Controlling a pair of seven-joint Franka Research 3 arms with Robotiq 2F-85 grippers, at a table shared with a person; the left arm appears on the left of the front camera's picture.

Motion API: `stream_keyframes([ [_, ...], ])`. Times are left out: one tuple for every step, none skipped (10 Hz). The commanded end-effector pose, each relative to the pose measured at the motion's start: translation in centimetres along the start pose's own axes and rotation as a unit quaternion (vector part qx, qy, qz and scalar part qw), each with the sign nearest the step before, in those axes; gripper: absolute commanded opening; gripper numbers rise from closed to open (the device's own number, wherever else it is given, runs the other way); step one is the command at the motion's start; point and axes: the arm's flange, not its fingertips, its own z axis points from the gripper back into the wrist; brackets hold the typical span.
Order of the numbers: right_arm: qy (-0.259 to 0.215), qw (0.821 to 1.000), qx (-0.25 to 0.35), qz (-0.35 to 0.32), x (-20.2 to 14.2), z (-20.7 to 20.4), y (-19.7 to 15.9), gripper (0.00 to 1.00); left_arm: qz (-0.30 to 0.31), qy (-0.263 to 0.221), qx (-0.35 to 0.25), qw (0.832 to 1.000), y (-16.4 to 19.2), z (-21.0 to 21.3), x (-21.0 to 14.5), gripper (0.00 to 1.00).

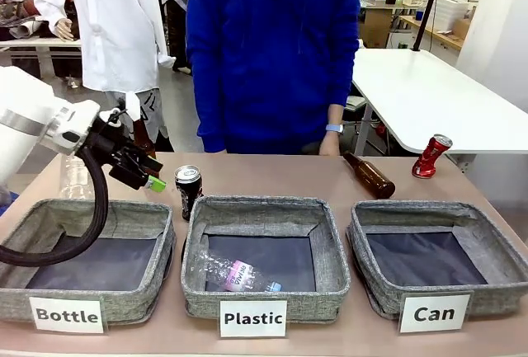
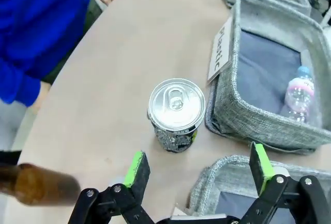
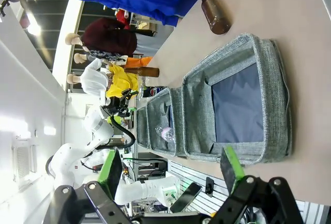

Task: Sort the can waste into the basket.
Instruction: Pick up the can waste from the table and place it in the right Fabric basket.

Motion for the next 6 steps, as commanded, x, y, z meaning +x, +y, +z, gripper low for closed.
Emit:
stream_keyframes([
  [-0.009, 1.000, 0.013, 0.013, 0.3, 0.0, 0.1, 1.00, -0.039, -0.011, -0.025, 0.999, 2.2, -1.1, -0.8, 1.00],
  [-0.009, 1.000, 0.013, 0.013, 0.3, 0.0, 0.1, 1.00, -0.052, -0.014, -0.030, 0.998, 2.6, -2.0, -1.0, 1.00],
  [-0.009, 1.000, 0.013, 0.013, 0.3, 0.0, 0.1, 1.00, -0.062, -0.017, -0.028, 0.998, 2.9, -2.6, -1.2, 1.00],
  [-0.009, 1.000, 0.013, 0.013, 0.3, 0.0, 0.1, 1.00, -0.068, -0.022, -0.024, 0.997, 3.4, -3.1, -1.4, 1.00],
  [-0.009, 1.000, 0.013, 0.013, 0.3, 0.0, 0.1, 1.00, -0.077, -0.024, -0.019, 0.997, 3.8, -3.6, -1.6, 1.00],
  [-0.009, 1.000, 0.013, 0.013, 0.3, 0.0, 0.1, 1.00, -0.074, -0.021, -0.026, 0.997, 4.2, -4.6, -1.8, 1.00],
])
